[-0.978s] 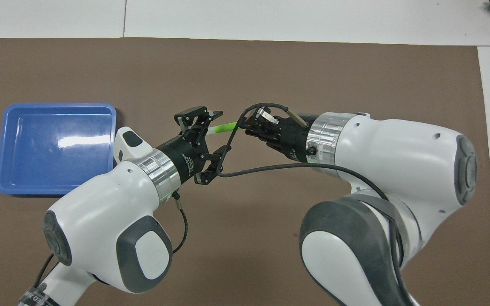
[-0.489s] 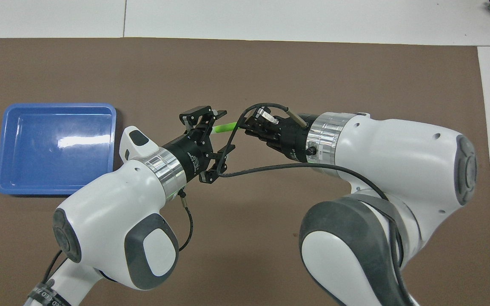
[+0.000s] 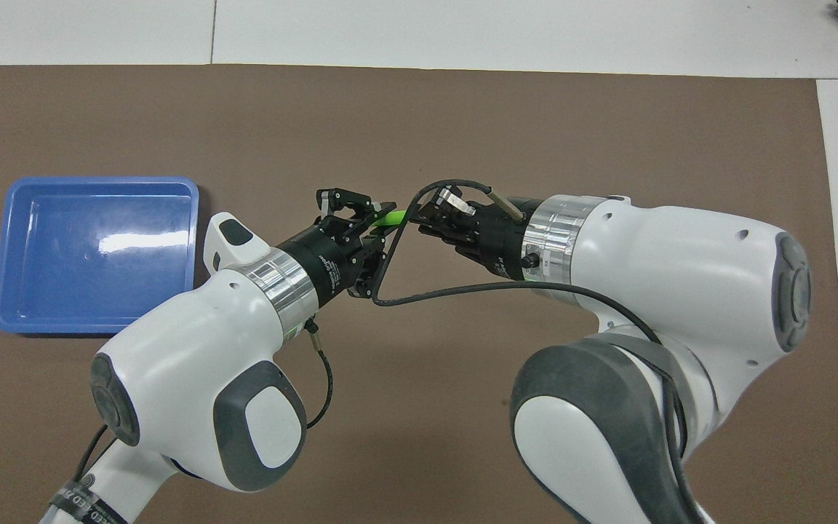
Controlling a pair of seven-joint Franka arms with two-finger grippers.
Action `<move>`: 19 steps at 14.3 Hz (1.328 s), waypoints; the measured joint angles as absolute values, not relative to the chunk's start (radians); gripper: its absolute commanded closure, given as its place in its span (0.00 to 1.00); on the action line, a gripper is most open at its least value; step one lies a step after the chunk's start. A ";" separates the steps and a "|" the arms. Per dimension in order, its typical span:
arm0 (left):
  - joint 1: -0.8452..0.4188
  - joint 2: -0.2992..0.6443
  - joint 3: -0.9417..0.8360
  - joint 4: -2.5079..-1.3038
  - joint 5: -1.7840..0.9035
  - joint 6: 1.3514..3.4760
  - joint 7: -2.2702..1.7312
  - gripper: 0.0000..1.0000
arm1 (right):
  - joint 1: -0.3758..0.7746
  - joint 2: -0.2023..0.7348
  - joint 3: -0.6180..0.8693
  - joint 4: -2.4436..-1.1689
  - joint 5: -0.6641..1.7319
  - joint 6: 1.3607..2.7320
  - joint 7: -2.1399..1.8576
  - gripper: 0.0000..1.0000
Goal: Right arm passes pens to left for tray arrangement
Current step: 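Carry the green pen to the tray with the left gripper while the right gripper withdraws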
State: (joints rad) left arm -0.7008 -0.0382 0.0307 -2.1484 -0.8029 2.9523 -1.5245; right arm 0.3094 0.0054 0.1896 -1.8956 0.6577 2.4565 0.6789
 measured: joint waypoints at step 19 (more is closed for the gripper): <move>-0.569 -0.056 0.044 -2.144 -0.801 2.587 -1.060 1.00 | 0.171 -0.009 0.175 -1.890 0.457 2.161 0.324 0.00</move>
